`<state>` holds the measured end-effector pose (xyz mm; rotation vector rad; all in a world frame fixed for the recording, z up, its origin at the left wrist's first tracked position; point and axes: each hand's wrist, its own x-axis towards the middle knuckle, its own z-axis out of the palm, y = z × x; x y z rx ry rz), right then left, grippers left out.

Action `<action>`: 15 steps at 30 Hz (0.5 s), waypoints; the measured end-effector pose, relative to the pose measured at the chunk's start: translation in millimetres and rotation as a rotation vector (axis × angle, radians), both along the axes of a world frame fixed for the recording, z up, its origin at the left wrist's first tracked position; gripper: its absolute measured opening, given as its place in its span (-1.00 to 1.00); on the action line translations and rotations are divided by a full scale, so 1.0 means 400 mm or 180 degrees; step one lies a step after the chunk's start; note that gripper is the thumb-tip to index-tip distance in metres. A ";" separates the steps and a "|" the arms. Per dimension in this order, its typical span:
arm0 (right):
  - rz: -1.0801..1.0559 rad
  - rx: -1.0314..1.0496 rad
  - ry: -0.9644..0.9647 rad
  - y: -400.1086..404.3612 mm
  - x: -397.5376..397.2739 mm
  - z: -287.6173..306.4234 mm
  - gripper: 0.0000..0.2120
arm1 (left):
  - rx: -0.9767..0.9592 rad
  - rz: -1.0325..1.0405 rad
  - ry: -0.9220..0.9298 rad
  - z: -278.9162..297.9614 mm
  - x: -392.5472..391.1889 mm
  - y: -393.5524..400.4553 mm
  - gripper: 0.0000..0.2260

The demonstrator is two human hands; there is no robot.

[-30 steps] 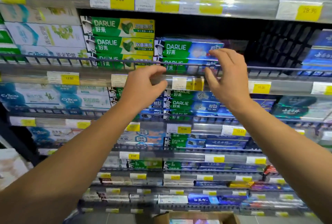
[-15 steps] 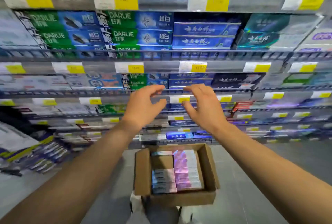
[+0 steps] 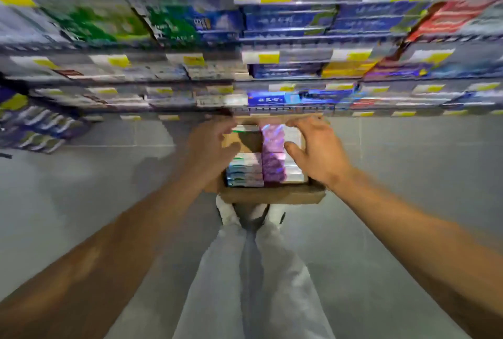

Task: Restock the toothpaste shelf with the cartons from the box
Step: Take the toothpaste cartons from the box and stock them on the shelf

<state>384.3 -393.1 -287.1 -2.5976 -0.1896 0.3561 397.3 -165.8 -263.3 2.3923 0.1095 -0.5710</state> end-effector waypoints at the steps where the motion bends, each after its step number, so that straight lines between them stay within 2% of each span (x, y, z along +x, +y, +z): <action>1: -0.0003 -0.0026 0.0096 0.004 -0.001 -0.054 -0.64 | 0.0040 0.0033 0.0087 -0.059 -0.003 0.006 -0.64; 5: 0.0077 -0.0093 0.0447 0.037 -0.005 -0.304 -0.61 | 0.0168 0.0084 0.0300 -0.312 -0.009 0.026 -0.62; 10: -0.0010 -0.0038 0.0712 0.062 -0.018 -0.622 -0.57 | 0.0028 0.0088 0.0763 -0.658 -0.025 0.038 -0.54; 15: -0.0190 -0.0124 0.0800 0.076 -0.042 -0.956 -0.61 | 0.0085 0.0007 0.0842 -0.951 -0.035 0.041 -0.62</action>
